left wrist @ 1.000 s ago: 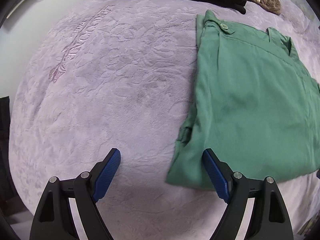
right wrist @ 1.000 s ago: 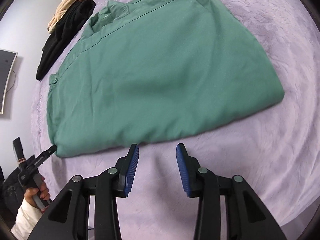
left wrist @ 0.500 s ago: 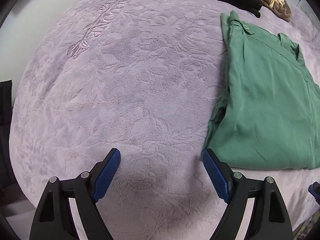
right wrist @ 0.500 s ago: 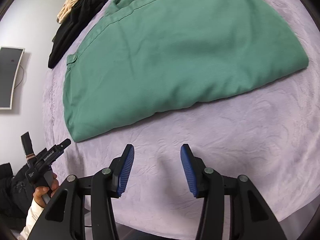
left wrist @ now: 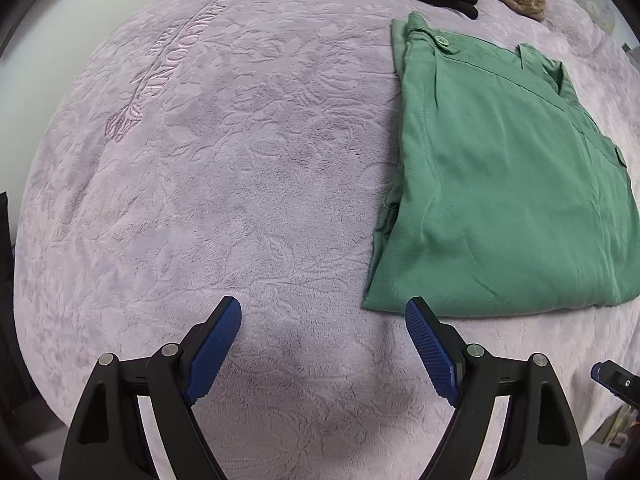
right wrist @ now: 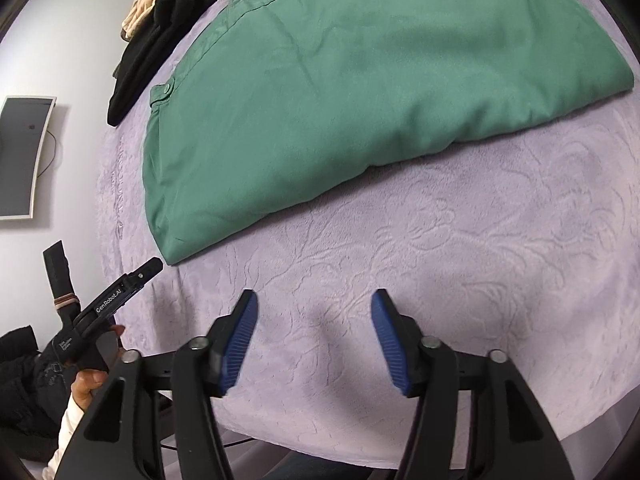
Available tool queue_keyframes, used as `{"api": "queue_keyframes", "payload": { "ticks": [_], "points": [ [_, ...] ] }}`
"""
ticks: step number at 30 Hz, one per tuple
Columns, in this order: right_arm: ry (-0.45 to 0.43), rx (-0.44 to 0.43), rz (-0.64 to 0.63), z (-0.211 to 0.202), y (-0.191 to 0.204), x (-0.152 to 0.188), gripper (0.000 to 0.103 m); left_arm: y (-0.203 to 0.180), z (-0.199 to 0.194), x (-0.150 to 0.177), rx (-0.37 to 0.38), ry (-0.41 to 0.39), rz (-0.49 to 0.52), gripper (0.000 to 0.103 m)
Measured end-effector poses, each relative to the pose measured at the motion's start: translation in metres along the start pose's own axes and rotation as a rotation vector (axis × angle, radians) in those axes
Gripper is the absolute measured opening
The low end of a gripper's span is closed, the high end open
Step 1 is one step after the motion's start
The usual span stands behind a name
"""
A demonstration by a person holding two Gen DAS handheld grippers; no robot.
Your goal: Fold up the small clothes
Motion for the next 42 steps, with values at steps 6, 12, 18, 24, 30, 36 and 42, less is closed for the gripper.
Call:
{"api": "queue_keyframes", "payload": {
  "ticks": [6,12,18,24,30,36,42],
  "points": [
    [0.000,-0.007,0.005,0.003,0.009,0.005,0.070,-0.014,0.005,-0.007,-0.005,-0.005,0.016,0.085],
    [-0.006,-0.020,0.003,0.006,0.016,0.000,0.074,-0.019,-0.006,-0.014,0.013,-0.036,0.001,0.103],
    [-0.001,-0.033,-0.011,0.012,0.023,-0.008,0.081,-0.024,-0.004,-0.020,0.002,-0.041,0.023,0.103],
    [0.001,-0.054,0.000,0.017,0.026,-0.009,0.081,-0.010,0.007,-0.023,-0.031,-0.028,0.001,0.103],
    [-0.009,-0.112,0.071,0.027,0.019,-0.010,0.081,-0.012,0.016,-0.023,0.017,0.025,0.003,0.103],
    [-0.042,-0.198,0.104,0.039,0.024,-0.018,0.081,-0.014,0.024,-0.028,0.030,0.039,0.007,0.103],
    [-0.071,-0.307,0.132,0.056,0.033,-0.029,0.082,-0.021,0.035,-0.038,0.040,0.032,0.023,0.103]
  ]
}}
Point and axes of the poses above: each gripper's, at about its wrist camera, not at the fingertips, and z roughly the way its jaws point, y to its left, x to its underside, the point moved 2 cm from there along z, roughly the way its jaws point, and after that the axes turned 10 degrees about -z, right-handed, at the moved point
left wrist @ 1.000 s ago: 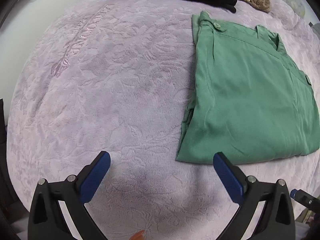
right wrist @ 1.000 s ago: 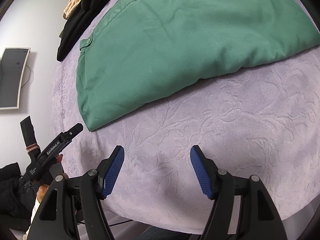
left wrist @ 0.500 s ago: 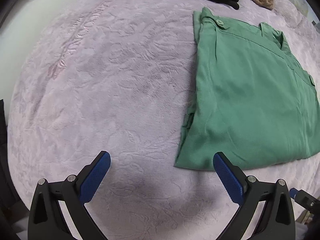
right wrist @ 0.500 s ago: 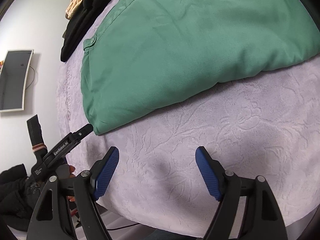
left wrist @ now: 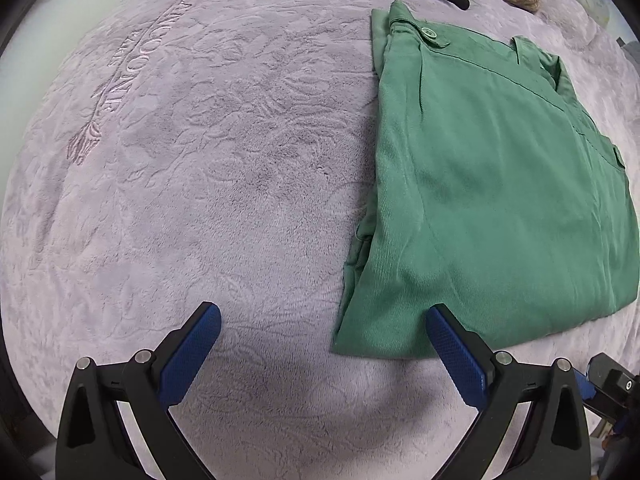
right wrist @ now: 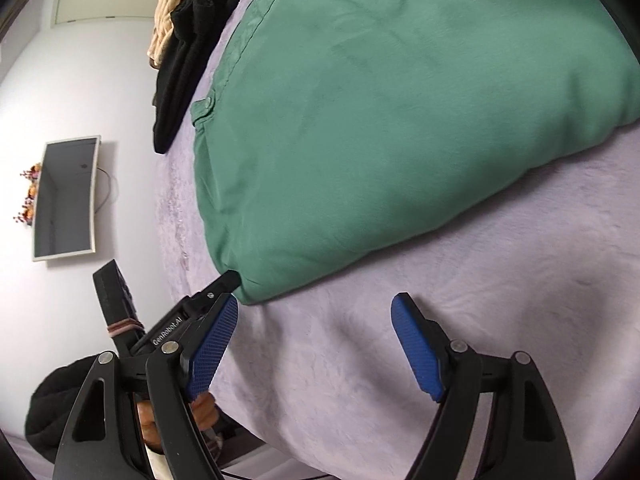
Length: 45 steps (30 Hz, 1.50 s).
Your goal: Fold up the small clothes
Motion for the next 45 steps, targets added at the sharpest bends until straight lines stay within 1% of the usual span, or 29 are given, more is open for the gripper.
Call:
{"api": "queue_keyframes", "payload": {
  "ticks": [4,7,10,13,16,17,18,19,20,21,23,25,26,28,32,33,34,35,36,38,39,40,41,42,44,45],
  "points": [
    [-0.011,-0.079,0.038,0.019,-0.001,-0.004,0.082,0.002,0.007,-0.015,0.038,-0.013,-0.007,0.103],
    [-0.035,-0.129,0.065,0.031,-0.001,-0.008,0.082,0.009,0.009,-0.026,0.088,-0.026,-0.030,0.103],
    [-0.061,-0.159,0.080,0.041,0.000,-0.013,0.082,0.017,0.012,-0.037,0.152,-0.029,-0.064,0.103],
    [-0.104,-0.198,0.101,0.045,0.002,-0.020,0.084,0.021,0.015,-0.042,0.230,-0.011,-0.096,0.103],
    [-0.126,-0.232,0.161,0.052,0.000,-0.025,0.084,0.022,0.020,-0.051,0.300,0.004,-0.114,0.103],
    [-0.129,-0.256,0.184,0.054,-0.001,-0.026,0.079,0.022,0.023,-0.050,0.320,0.005,-0.118,0.103],
    [-0.132,-0.275,0.198,0.055,-0.002,-0.028,0.056,0.021,0.024,-0.052,0.355,0.013,-0.125,0.103],
    [-0.133,-0.275,0.213,0.055,-0.004,-0.031,0.037,0.019,0.025,-0.054,0.393,0.028,-0.136,0.103],
    [-0.134,-0.275,0.209,0.053,-0.004,-0.034,0.021,0.015,0.026,-0.055,0.423,0.046,-0.145,0.103],
    [-0.145,-0.296,0.195,0.050,-0.001,-0.037,0.018,0.013,0.028,-0.058,0.452,0.061,-0.151,0.103],
    [-0.171,-0.335,0.144,0.038,0.010,-0.043,0.016,0.006,0.030,-0.063,0.490,0.080,-0.152,0.103],
    [-0.187,-0.348,0.076,0.024,0.023,-0.048,0.016,-0.004,0.031,-0.070,0.535,0.100,-0.143,0.103],
    [-0.189,-0.348,0.046,0.018,0.029,-0.051,0.016,-0.008,0.032,-0.073,0.555,0.110,-0.139,0.103],
    [-0.182,-0.350,0.009,0.013,0.035,-0.054,0.016,-0.016,0.033,-0.079,0.618,0.143,-0.127,0.103],
    [-0.138,-0.316,-0.016,0.024,0.034,-0.053,0.015,-0.042,0.039,-0.094,0.770,0.228,-0.129,0.103],
    [-0.120,-0.303,-0.014,0.028,0.031,-0.051,0.015,-0.050,0.041,-0.096,0.792,0.244,-0.130,0.103],
    [-0.087,-0.283,-0.014,0.033,0.028,-0.047,0.016,-0.057,0.044,-0.098,0.783,0.247,-0.127,0.103],
    [-0.053,-0.260,-0.016,0.036,0.024,-0.044,0.020,-0.064,0.046,-0.099,0.744,0.239,-0.117,0.103],
    [-0.022,-0.238,-0.020,0.035,0.021,-0.040,0.021,-0.070,0.048,-0.098,0.708,0.231,-0.106,0.103],
    [0.031,-0.185,-0.048,0.029,0.018,-0.034,0.023,-0.077,0.052,-0.095,0.637,0.216,-0.082,0.092],
    [0.053,-0.148,-0.076,0.021,0.018,-0.031,0.031,-0.078,0.053,-0.093,0.593,0.200,-0.060,0.084],
    [0.056,-0.121,-0.105,0.010,0.017,-0.029,0.041,-0.079,0.053,-0.091,0.562,0.186,-0.042,0.081],
    [0.044,-0.101,-0.130,-0.001,0.016,-0.030,0.061,-0.079,0.053,-0.089,0.550,0.179,-0.033,0.081],
    [0.017,-0.074,-0.156,-0.016,0.015,-0.032,0.064,-0.078,0.052,-0.089,0.543,0.174,-0.031,0.081],
    [-0.057,0.006,-0.199,-0.046,0.010,-0.041,0.063,-0.081,0.051,-0.088,0.516,0.172,-0.023,0.081],
    [-0.098,0.045,-0.215,-0.057,0.007,-0.047,0.052,-0.083,0.051,-0.087,0.503,0.166,-0.016,0.080]
  ]
}}
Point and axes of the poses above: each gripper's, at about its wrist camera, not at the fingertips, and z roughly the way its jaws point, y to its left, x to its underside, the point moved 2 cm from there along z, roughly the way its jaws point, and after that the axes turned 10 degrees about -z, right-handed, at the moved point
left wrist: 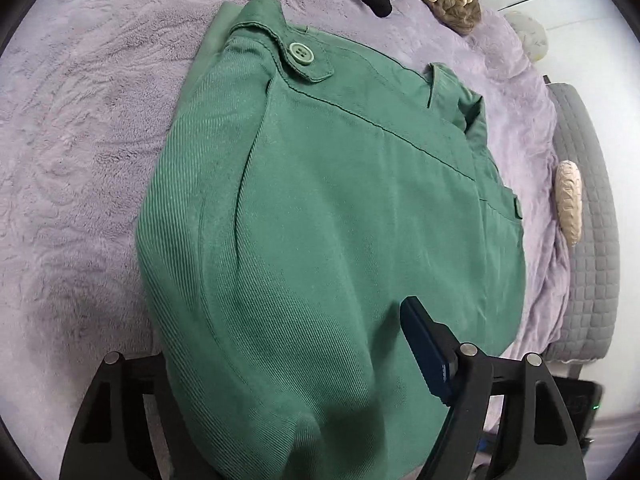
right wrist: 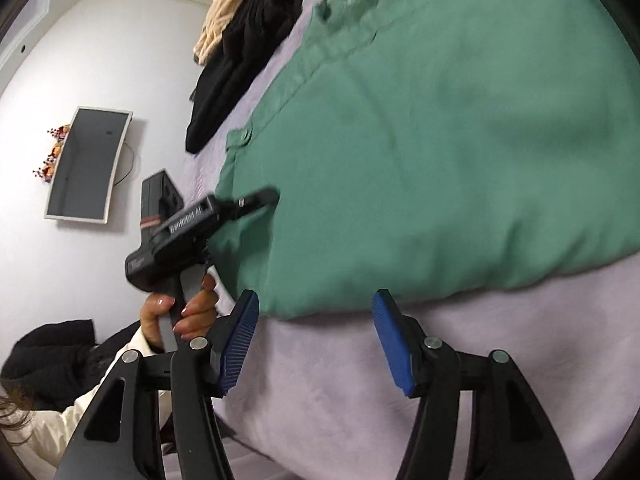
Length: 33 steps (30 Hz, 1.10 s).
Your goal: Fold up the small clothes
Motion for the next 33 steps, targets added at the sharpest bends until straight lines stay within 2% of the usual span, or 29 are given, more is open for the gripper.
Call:
{"api": "queue_keyframes", "payload": {
  "ticks": [1,2,3,4,6,8,10,14,17,20,23,25,29,31,33],
  "points": [
    [-0.038,0.039,-0.020,-0.009,-0.004,-0.009,0.039,-0.003,0.001,0.001,-0.023,-0.009,0.011,0.070],
    [-0.060,0.086,-0.042,-0.015,-0.009,-0.017,0.013,-0.003,0.000,0.003,-0.069,-0.028,0.028,0.060],
    [-0.061,0.127,-0.057,-0.015,-0.014,-0.023,0.008,-0.006,0.001,0.004,-0.117,-0.043,0.050,0.043],
    [-0.058,0.155,-0.072,-0.013,-0.017,-0.028,0.008,-0.007,0.000,0.005,-0.119,-0.051,0.054,0.029],
    [-0.033,0.186,-0.114,0.003,-0.023,-0.032,0.006,-0.006,-0.007,0.005,-0.076,-0.057,0.028,0.019],
    [0.020,0.216,-0.146,0.028,-0.032,-0.028,0.006,-0.010,-0.018,0.005,-0.047,-0.077,0.013,0.016],
    [0.033,0.230,-0.142,0.040,-0.044,-0.021,0.007,-0.020,-0.029,0.007,-0.014,-0.097,0.017,0.016],
    [-0.022,0.129,-0.047,0.040,-0.059,-0.021,0.006,-0.067,-0.058,0.013,0.072,-0.146,0.065,0.014],
    [-0.044,0.046,0.011,0.036,-0.073,-0.019,0.006,-0.124,-0.067,0.019,0.082,-0.187,0.164,0.014],
    [-0.065,-0.058,0.079,0.028,-0.084,-0.018,0.006,-0.186,-0.057,0.032,0.062,-0.207,0.272,0.014],
    [-0.097,-0.164,0.145,0.009,-0.097,-0.010,0.007,-0.243,-0.030,0.053,0.023,-0.213,0.401,0.014],
    [-0.112,-0.201,0.175,-0.007,-0.108,0.000,0.009,-0.280,0.004,0.067,-0.024,-0.206,0.475,0.014],
    [-0.121,-0.217,0.255,-0.035,-0.138,0.024,0.010,-0.331,0.079,0.088,-0.090,-0.172,0.557,0.014],
    [-0.126,-0.215,0.295,-0.046,-0.153,0.033,0.010,-0.346,0.124,0.101,-0.150,-0.134,0.601,0.015],
    [-0.135,-0.215,0.319,-0.058,-0.165,0.039,0.010,-0.352,0.165,0.115,-0.246,-0.087,0.644,0.016]
  ]
}}
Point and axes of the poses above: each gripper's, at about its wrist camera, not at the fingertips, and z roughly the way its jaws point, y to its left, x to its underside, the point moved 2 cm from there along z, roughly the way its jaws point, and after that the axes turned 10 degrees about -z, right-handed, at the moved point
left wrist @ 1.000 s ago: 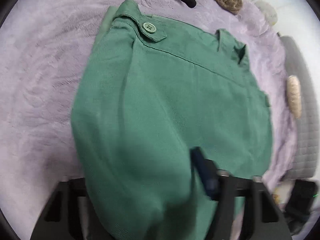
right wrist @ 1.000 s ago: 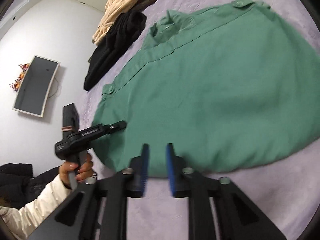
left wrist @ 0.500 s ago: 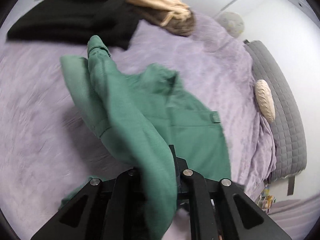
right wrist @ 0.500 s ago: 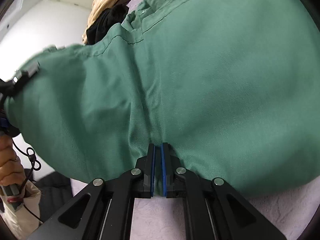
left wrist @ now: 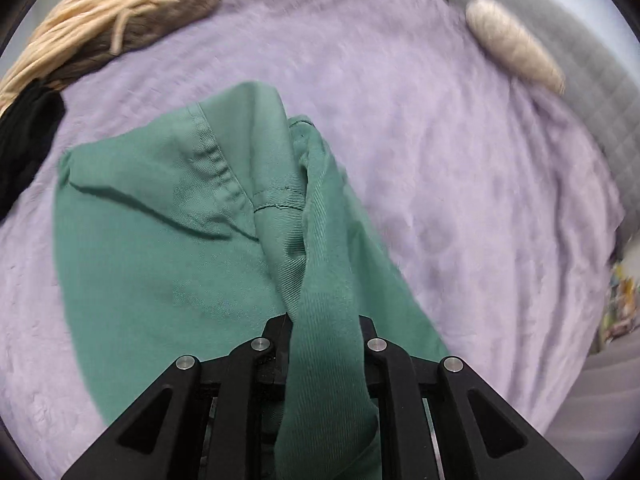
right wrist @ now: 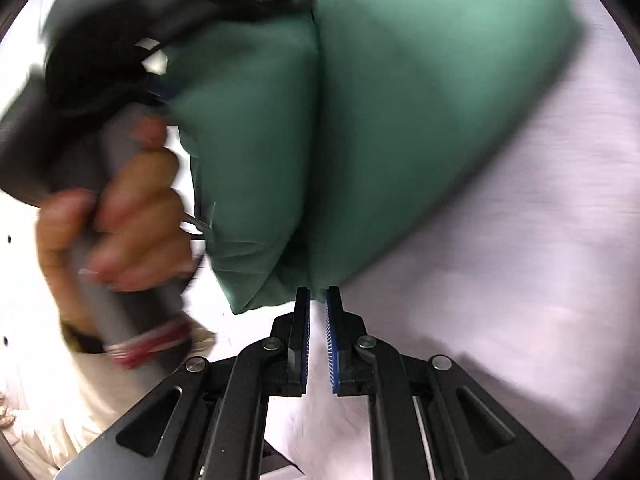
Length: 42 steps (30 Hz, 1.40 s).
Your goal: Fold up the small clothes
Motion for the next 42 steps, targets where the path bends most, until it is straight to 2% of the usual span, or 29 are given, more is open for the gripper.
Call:
{"api": "queue_keyframes", "payload": {
  "ticks": [2,4,6,8,9,10,11,13,14,15,16,19,21,24,27,28,30,33,34,35,36,37,40,42],
  "points": [
    [-0.013,-0.003,0.007,-0.012,-0.006,-0.005,0.010,-0.013,0.020,0.010,-0.074,0.016,0.045,0.029],
    [-0.023,0.001,0.005,-0.023,-0.009,-0.011,0.010,-0.019,0.020,0.016,-0.084,-0.006,0.063,0.051],
    [-0.032,0.003,-0.002,-0.033,-0.011,-0.019,0.010,-0.024,0.013,0.017,-0.054,-0.022,0.058,0.059],
    [-0.041,0.020,-0.011,-0.043,-0.011,-0.027,0.010,-0.030,0.002,0.015,-0.018,-0.044,0.056,0.059],
    [-0.045,0.028,-0.016,-0.049,-0.012,-0.028,0.011,-0.034,-0.004,0.013,0.008,-0.052,0.057,0.063],
    [-0.055,0.040,-0.020,-0.055,-0.012,-0.034,0.011,-0.037,-0.012,0.012,0.039,-0.062,0.052,0.079],
    [-0.068,0.050,-0.023,-0.060,-0.012,-0.040,0.011,-0.039,-0.019,0.010,0.063,-0.083,0.042,0.084],
    [-0.090,0.057,-0.023,-0.067,-0.013,-0.056,0.015,-0.035,-0.042,0.006,0.120,-0.149,0.017,0.085],
    [-0.102,0.052,-0.018,-0.071,-0.014,-0.063,0.033,-0.033,-0.054,0.005,0.146,-0.166,0.008,0.085],
    [-0.110,0.046,-0.013,-0.074,-0.014,-0.068,0.060,-0.027,-0.065,0.005,0.159,-0.180,-0.005,0.085],
    [-0.122,0.035,-0.010,-0.076,-0.014,-0.075,0.069,-0.019,-0.075,0.006,0.157,-0.199,-0.024,0.085],
    [-0.136,-0.005,-0.021,-0.077,-0.005,-0.090,0.071,0.016,-0.093,0.010,0.086,-0.242,-0.098,0.085],
    [-0.129,0.008,-0.048,-0.072,0.002,-0.098,0.071,0.050,-0.098,0.019,0.012,-0.254,-0.176,0.085],
    [-0.127,0.148,-0.173,-0.074,0.039,-0.102,0.071,0.103,-0.094,0.039,-0.097,-0.231,-0.300,0.085],
    [-0.133,0.320,-0.387,-0.076,0.083,-0.101,0.071,0.148,-0.084,0.067,-0.210,-0.185,-0.419,0.085],
    [-0.127,0.347,-0.427,-0.076,0.090,-0.101,0.071,0.157,-0.082,0.076,-0.226,-0.173,-0.447,0.085],
    [-0.059,0.382,-0.477,-0.057,0.105,-0.102,0.071,0.171,-0.077,0.092,-0.245,-0.148,-0.497,0.085],
    [0.020,0.505,-0.487,-0.022,0.101,-0.109,0.071,0.174,-0.069,0.106,-0.252,-0.121,-0.513,0.085],
    [0.017,0.517,-0.463,-0.019,0.094,-0.108,0.071,0.172,-0.068,0.108,-0.253,-0.119,-0.512,0.085],
    [0.002,0.521,-0.438,-0.015,0.089,-0.114,0.059,0.170,-0.067,0.109,-0.259,-0.123,-0.513,0.085],
    [-0.022,0.505,-0.417,-0.019,0.085,-0.117,0.023,0.169,-0.067,0.109,-0.264,-0.129,-0.515,0.085],
    [-0.043,0.481,-0.400,-0.024,0.085,-0.119,0.010,0.168,-0.067,0.108,-0.262,-0.132,-0.518,0.085],
    [-0.188,0.382,-0.335,-0.056,0.084,-0.126,0.008,0.170,-0.072,0.103,-0.232,-0.144,-0.530,0.085],
    [-0.239,0.365,-0.225,-0.079,0.060,-0.118,0.006,0.167,-0.076,0.102,-0.223,-0.154,-0.512,0.085]
  ]
}}
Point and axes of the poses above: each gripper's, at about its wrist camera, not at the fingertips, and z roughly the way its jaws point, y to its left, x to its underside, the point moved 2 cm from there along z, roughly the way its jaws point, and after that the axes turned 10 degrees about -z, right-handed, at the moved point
